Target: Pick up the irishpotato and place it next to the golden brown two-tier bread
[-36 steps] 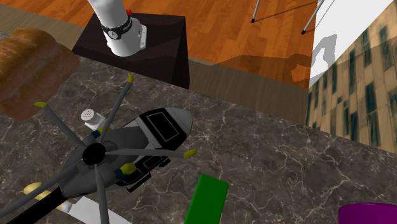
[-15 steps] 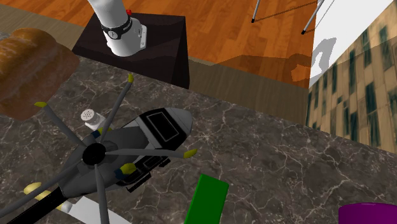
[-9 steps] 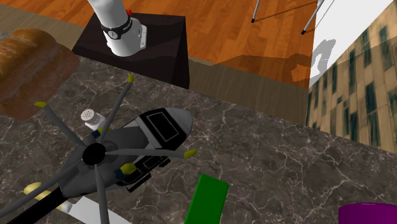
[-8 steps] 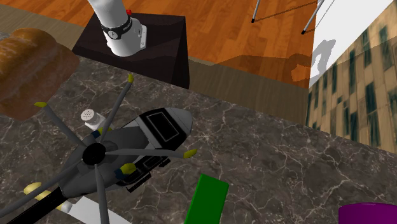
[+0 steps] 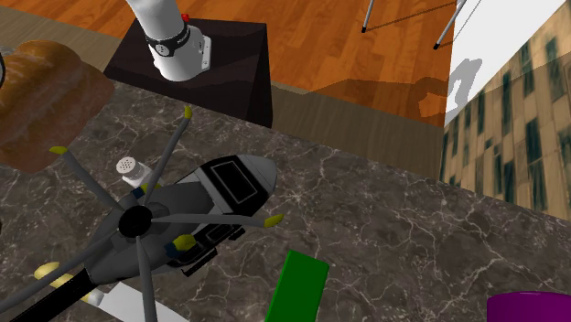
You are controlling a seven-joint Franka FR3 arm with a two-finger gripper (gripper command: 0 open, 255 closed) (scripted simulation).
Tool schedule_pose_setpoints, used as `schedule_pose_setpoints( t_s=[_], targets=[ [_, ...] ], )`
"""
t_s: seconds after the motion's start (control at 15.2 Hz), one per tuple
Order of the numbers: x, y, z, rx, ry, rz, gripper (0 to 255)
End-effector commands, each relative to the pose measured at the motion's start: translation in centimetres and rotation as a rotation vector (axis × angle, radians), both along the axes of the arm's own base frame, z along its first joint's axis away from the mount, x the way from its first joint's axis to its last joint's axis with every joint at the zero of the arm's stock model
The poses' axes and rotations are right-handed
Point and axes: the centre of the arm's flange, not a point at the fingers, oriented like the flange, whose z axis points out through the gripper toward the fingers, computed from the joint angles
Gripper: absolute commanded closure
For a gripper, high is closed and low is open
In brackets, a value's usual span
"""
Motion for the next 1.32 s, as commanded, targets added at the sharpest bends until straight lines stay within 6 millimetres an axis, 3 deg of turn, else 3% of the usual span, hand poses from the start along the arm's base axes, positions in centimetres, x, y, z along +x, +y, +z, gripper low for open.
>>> schedule_pose_setpoints(
  t_s=[0.0, 0.26, 0.33, 0.66, 0.92, 1.25],
  targets=[
    [-0.3, 0.2, -1.1, 0.006, 0.023, 0.001, 255],
    [-0.3, 0.2, -1.1, 0.006, 0.023, 0.001, 255],
    [0.0, 0.0, -1.2, 0.005, 0.023, 0.001, 0],
    [-0.3, 0.2, -1.1, 0.006, 0.023, 0.001, 0],
    [-1.6, 0.7, 3.7, 0.006, 0.023, 0.001, 0],
    [-1.6, 0.7, 3.7, 0.006, 0.023, 0.001, 0]
  ],
)
